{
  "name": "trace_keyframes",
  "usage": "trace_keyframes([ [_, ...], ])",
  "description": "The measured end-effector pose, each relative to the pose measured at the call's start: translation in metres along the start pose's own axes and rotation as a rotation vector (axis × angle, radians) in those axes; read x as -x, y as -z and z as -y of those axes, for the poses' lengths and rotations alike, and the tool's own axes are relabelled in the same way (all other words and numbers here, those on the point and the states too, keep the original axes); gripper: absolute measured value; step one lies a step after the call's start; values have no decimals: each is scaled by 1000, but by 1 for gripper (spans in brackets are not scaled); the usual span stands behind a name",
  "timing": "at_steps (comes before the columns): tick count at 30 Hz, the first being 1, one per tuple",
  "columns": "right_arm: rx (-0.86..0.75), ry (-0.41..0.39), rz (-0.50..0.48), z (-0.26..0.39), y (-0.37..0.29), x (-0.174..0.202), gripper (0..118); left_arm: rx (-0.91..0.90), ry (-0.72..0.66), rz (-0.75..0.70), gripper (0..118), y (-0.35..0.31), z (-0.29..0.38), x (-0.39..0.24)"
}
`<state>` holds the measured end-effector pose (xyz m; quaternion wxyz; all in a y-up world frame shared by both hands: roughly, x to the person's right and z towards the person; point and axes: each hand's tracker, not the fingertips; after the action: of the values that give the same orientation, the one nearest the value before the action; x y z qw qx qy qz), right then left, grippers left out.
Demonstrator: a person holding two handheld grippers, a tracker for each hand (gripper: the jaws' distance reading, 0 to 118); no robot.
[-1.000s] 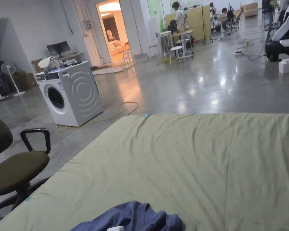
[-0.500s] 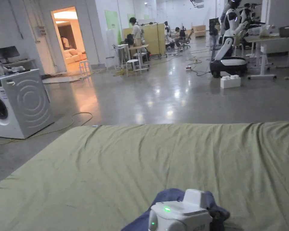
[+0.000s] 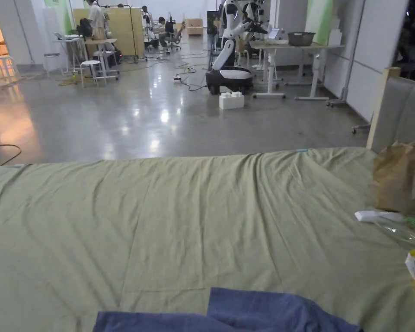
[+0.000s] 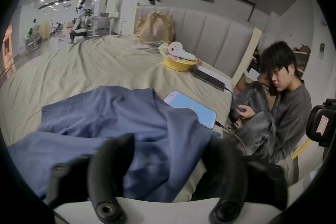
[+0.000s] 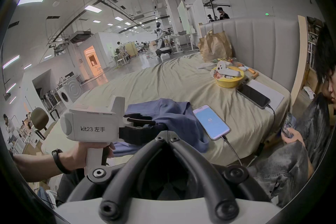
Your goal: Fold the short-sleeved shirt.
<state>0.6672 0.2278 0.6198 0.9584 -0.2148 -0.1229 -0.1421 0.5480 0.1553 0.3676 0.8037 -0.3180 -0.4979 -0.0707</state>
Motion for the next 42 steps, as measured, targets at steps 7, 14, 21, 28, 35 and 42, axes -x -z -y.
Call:
trace_keyframes([
  [7,-88,-89,-94,-29,9,29,0,-398,-63,-204,85,-197,-19,32],
  [14,-237,-189,-148,-65,2,65,0,-578,-4,-666,85,-339,7,20],
  [21,-307,-264,-207,-74,-9,84,0,-618,-58,-795,49,-391,26,-2],
  [28,-301,-237,-231,-72,-9,88,0,-566,-68,-790,0,-403,39,-11],
  [35,-287,-228,-229,-73,-8,90,0,-583,-59,-766,0,-405,26,-3],
  [42,-187,-214,-199,-56,8,80,0,-359,-206,-735,0,-362,30,49],
])
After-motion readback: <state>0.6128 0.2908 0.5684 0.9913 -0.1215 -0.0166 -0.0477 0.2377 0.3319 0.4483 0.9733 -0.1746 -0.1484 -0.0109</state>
